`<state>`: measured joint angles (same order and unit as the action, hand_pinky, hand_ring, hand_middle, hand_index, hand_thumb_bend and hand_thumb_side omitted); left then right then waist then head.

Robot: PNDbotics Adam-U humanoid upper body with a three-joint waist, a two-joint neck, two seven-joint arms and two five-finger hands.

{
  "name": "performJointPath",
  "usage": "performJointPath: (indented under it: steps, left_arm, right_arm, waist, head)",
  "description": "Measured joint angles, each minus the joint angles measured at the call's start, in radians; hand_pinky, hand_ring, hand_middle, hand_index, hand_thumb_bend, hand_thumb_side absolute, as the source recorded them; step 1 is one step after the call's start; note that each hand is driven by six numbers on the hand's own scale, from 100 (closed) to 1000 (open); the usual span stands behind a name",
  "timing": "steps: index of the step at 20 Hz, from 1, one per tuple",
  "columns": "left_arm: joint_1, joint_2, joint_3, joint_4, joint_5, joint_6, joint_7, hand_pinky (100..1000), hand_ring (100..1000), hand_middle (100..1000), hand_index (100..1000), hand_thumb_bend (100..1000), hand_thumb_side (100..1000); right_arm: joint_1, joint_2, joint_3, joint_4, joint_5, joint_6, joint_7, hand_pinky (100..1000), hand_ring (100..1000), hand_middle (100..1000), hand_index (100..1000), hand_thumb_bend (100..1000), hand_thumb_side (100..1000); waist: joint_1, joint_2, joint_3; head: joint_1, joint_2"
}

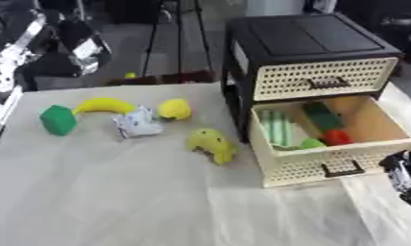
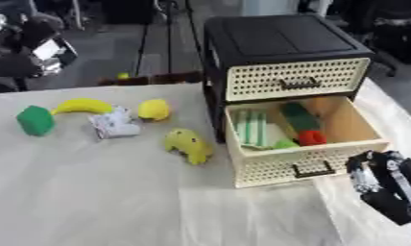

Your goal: Pick up objects from table and place into drawer.

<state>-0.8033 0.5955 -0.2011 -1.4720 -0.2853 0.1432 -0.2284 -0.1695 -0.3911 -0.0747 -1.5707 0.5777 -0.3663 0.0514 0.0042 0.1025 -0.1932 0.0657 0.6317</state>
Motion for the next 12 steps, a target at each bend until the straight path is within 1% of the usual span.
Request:
performJointPath:
  steps: [3, 6, 8, 12]
  left_arm:
    - [-0.036, -0.049, -0.061, -0.022, 0.004, -0.021, -0.077, 208, 158, 269, 490, 186, 180]
    - [-0.065, -0.087, -0.103, -0.021, 0.002, -0.038, -0.135, 210, 157, 268, 490, 196, 187]
    - [-0.081, -0.113, -0.124, -0.002, -0.002, -0.047, -0.165, 214, 159, 270, 493, 203, 192]
    - [-0.107, -0.173, -0.157, 0.069, -0.036, -0.077, -0.219, 232, 170, 283, 505, 208, 213]
  right_arm:
    - [-0.006, 0.003, 0.007, 0.000, -0.003, -0.001, 0.008, 100, 100, 100, 601, 100, 871]
    - [-0.007, 0.008, 0.011, 0.000, -0.008, -0.002, 0.014, 100, 100, 100, 601, 100, 873]
    - [-0.008, 0.009, 0.015, 0.000, -0.009, -0.004, 0.018, 100, 100, 100, 600, 100, 872]
    - [-0.018, 0.010, 0.023, 0.000, -0.013, -0.007, 0.025, 100, 100, 100, 600, 100, 873]
  waist:
    - [0.002, -0.003, -0.012]
    - [0.006, -0.004, -0.022]
    - [0.008, -0.006, -0.028]
    - [0.008, -0.007, -0.044]
  head:
    - [0.006, 0.000]
    - [0.012, 0.001]
    - [0.015, 0.002]
    - [0.025, 0.008]
